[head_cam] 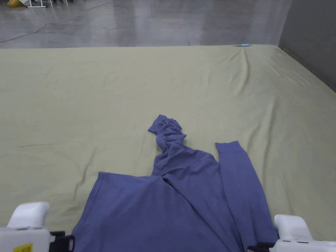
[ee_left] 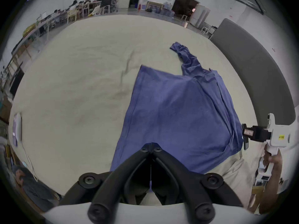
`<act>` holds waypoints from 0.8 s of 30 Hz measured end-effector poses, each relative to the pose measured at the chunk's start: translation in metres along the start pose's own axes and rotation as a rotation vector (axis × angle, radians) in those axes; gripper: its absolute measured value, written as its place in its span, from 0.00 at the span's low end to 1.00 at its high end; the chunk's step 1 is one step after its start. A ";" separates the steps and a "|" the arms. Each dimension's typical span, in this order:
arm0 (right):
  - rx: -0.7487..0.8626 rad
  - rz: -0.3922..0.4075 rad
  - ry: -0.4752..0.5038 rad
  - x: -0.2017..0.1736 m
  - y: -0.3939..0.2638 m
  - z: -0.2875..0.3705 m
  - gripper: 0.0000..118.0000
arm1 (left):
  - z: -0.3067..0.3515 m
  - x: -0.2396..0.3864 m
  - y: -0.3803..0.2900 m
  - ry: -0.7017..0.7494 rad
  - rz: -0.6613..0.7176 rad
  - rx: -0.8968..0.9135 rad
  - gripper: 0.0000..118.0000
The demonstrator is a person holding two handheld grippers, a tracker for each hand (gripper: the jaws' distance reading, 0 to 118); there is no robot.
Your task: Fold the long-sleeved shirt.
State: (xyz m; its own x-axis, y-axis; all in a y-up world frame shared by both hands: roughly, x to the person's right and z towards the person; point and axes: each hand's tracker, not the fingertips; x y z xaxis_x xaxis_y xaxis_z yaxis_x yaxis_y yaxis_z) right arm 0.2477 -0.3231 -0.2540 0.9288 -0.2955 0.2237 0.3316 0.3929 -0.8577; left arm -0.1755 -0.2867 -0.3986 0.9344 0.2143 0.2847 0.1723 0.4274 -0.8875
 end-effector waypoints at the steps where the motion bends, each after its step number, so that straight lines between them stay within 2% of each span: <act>1: -0.002 -0.006 -0.006 0.001 -0.003 0.002 0.00 | -0.005 0.002 0.012 0.000 -0.014 -0.003 0.00; 4: -0.012 -0.018 -0.015 0.005 -0.009 0.007 0.00 | -0.024 0.009 0.049 -0.011 -0.052 -0.007 0.00; 5: -0.015 -0.019 -0.019 0.006 -0.012 0.010 0.00 | -0.033 0.010 0.062 -0.021 -0.058 -0.003 0.13; 7: -0.018 -0.017 -0.025 0.008 -0.016 0.014 0.00 | -0.055 0.012 0.088 -0.014 -0.041 0.014 0.91; 8: -0.020 -0.018 -0.028 0.010 -0.019 0.016 0.00 | -0.069 0.012 0.101 0.024 -0.037 0.045 0.97; 10: -0.025 -0.025 -0.033 0.012 -0.024 0.020 0.00 | -0.096 0.013 0.118 0.035 -0.064 -0.033 0.96; 13: -0.029 -0.037 -0.055 0.019 -0.030 0.025 0.00 | -0.137 0.014 0.150 0.090 -0.027 -0.064 0.96; 15: -0.036 -0.044 -0.077 0.025 -0.033 0.029 0.00 | -0.166 0.016 0.142 0.102 -0.011 -0.091 0.96; 16: -0.039 -0.048 -0.089 0.029 -0.035 0.031 0.00 | -0.177 0.015 0.143 0.120 0.000 -0.104 0.92; 17: -0.043 -0.051 -0.103 0.032 -0.036 0.034 0.00 | -0.181 0.014 0.140 0.146 -0.001 -0.133 0.72; 18: -0.050 -0.056 -0.128 0.037 -0.037 0.036 0.00 | -0.190 0.006 0.146 0.176 -0.028 -0.161 0.64; 19: -0.054 -0.059 -0.147 0.040 -0.038 0.037 0.00 | -0.187 0.007 0.143 0.190 -0.045 -0.164 0.62; 21: -0.067 -0.072 -0.170 0.047 -0.040 0.037 0.00 | -0.172 0.016 0.142 0.183 -0.056 -0.115 0.15; 22: -0.074 -0.083 -0.171 0.050 -0.040 0.036 0.00 | -0.164 0.020 0.143 0.204 -0.096 -0.102 0.00; 23: -0.086 -0.103 -0.157 0.053 -0.038 0.034 0.11 | -0.157 0.025 0.143 0.226 -0.142 -0.090 0.00; 24: -0.091 -0.138 -0.122 0.055 -0.036 0.031 0.40 | -0.149 0.025 0.142 0.259 -0.173 -0.077 0.00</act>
State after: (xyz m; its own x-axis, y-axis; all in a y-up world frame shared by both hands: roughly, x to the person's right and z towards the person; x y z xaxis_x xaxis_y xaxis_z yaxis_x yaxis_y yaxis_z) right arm 0.2922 -0.3259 -0.1965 0.8905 -0.2311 0.3918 0.4460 0.2741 -0.8520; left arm -0.0812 -0.3515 -0.5713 0.9358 -0.0906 0.3408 0.3494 0.3686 -0.8614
